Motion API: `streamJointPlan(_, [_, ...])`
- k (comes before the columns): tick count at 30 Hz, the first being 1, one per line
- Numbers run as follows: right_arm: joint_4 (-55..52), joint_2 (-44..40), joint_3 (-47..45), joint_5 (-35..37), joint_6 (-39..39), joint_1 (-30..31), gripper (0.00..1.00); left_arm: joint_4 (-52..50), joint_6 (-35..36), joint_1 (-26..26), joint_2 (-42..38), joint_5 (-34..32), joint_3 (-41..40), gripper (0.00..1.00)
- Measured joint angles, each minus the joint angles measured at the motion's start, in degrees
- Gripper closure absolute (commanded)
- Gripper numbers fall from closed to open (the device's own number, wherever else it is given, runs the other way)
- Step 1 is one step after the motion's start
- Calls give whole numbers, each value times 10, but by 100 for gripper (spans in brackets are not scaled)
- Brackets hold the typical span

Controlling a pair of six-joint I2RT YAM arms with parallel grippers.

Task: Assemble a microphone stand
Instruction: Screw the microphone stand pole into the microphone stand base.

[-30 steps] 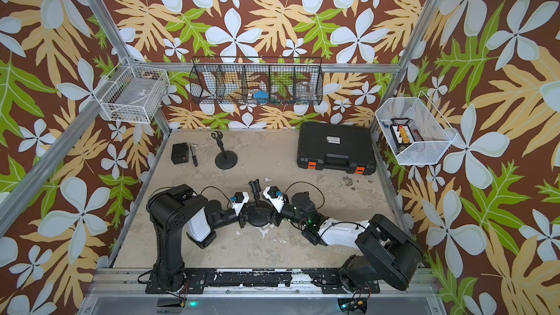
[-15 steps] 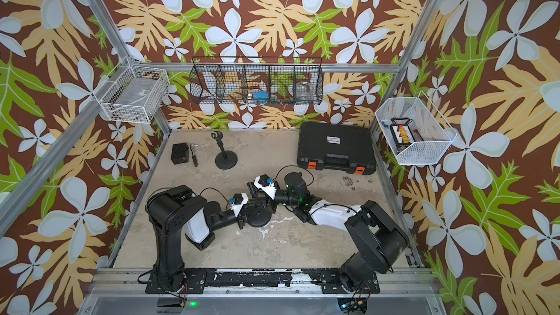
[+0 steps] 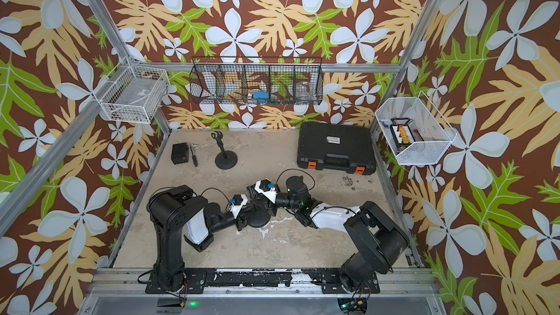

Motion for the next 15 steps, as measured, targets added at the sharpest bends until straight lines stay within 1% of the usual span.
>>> streamJointPlan(3, [58,-10,-39,80,23,26,100,-1,-9,0,0,-1,7,53])
streamJointPlan(7, [153,-12,-93,214,59,68,100,-2,-23,-1,0,1,10,54])
streamJointPlan(10, [201,-5,-114,304,84,97,100,-3,-34,-1,-1,1,10,54])
streamJointPlan(13, [233,7,-122,370,113,115,100,-3,-41,-1,-4,1,10,54])
streamJointPlan(15, [246,14,-123,400,130,121,100,-3,-44,-1,-7,-1,10,56])
